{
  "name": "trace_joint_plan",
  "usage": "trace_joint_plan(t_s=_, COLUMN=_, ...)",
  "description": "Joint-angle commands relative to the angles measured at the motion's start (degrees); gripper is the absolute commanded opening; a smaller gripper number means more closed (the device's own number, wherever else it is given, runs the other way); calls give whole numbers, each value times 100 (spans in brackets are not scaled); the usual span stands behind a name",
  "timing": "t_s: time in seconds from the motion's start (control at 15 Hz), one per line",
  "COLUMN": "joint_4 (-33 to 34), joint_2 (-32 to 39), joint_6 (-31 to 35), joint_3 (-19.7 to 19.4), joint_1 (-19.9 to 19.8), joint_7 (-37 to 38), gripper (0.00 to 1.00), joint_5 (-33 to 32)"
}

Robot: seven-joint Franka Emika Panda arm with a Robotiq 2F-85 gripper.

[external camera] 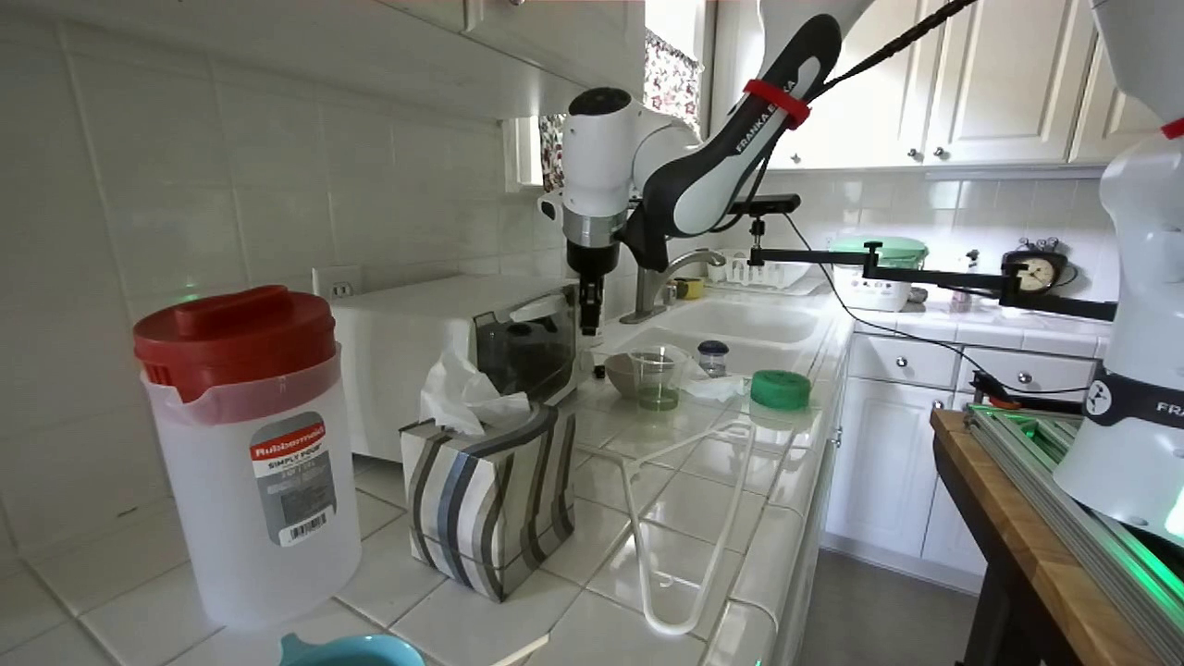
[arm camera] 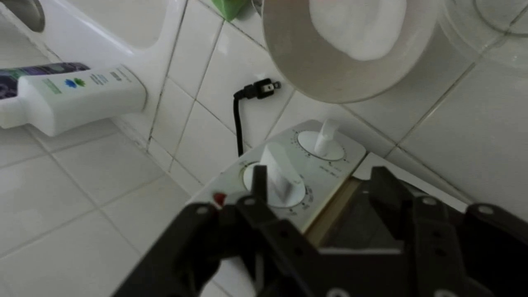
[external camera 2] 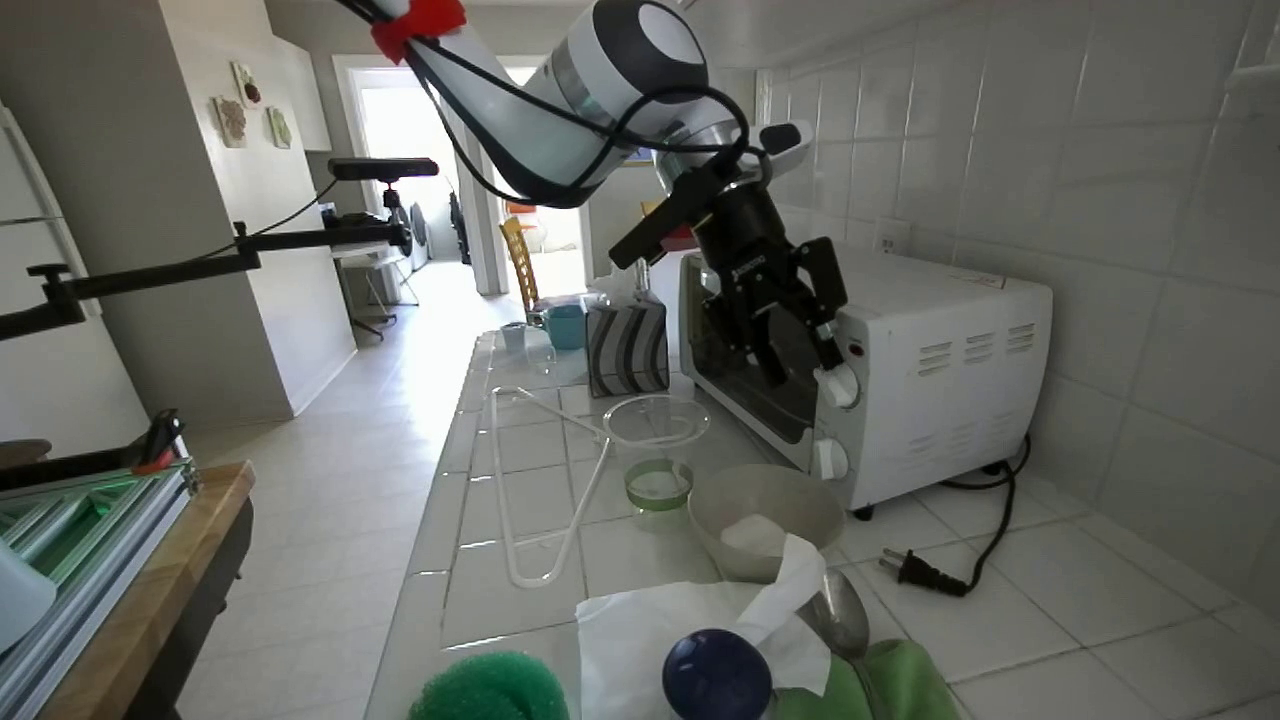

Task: Turn the knob on the small oven

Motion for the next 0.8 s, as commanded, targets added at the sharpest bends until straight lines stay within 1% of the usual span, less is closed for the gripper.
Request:
trace_joint_plan(t_s=0.0, joint_4=146, joint_2=105, joint_6=-9, joint_3=23, joint_1=-6, joint_7=-252, gripper=61, joint_5=85)
trace_joint_plan(t_s=0.07, joint_4=149, joint_2=116, joint_6=-7, joint_3=28, joint_1=-4, joint_7=-253, gripper=60, joint_5=85)
trace_joint_plan(t_s=0.13, joint_4=151, joint_2=126, joint_6=-7, joint_3=33, joint_1=-4, joint_7=-257, gripper=55, joint_5=87)
trace_joint_plan(t_s=0.2, joint_4=153, joint_2=132, joint_6=-7, joint_3=39, joint_1=-6, joint_7=-262, gripper=57, joint_5=94)
trace_joint_plan(t_s=0.27, joint_4=156, joint_2=140, joint_6=-13, joint_3=39, joint_1=0, joint_7=-258, gripper=54, joint_5=85)
trace_joint_plan(t_s=0.33, joint_4=157, joint_2=149, joint_6=-12, joint_3=45, joint_1=-2, joint_7=-262, gripper=56, joint_5=90)
trace_joint_plan(t_s=0.4, joint_4=159, joint_2=158, joint_6=-16, joint_3=44, joint_1=1, joint_7=-260, gripper=53, joint_5=86)
trace_joint_plan(t_s=0.47, joint_4=161, joint_2=165, joint_6=-15, joint_3=42, joint_1=1, joint_7=-260, gripper=47, joint_5=82)
trace_joint_plan(t_s=0.53, joint_4=165, joint_2=172, joint_6=-17, joint_3=42, joint_1=0, joint_7=-260, gripper=30, joint_5=80)
trace_joint_plan(t_s=0.6, joint_4=169, joint_2=180, joint_6=-21, joint_3=43, joint_1=-2, joint_7=-264, gripper=27, joint_5=79)
trace_joint_plan(t_s=0.67, joint_4=176, joint_2=184, joint_6=-24, joint_3=42, joint_1=-3, joint_7=-265, gripper=20, joint_5=76)
trace_joint_plan(t_s=0.73, joint_4=177, joint_2=198, joint_6=-17, joint_3=45, joint_1=-4, joint_7=-273, gripper=10, joint_5=79)
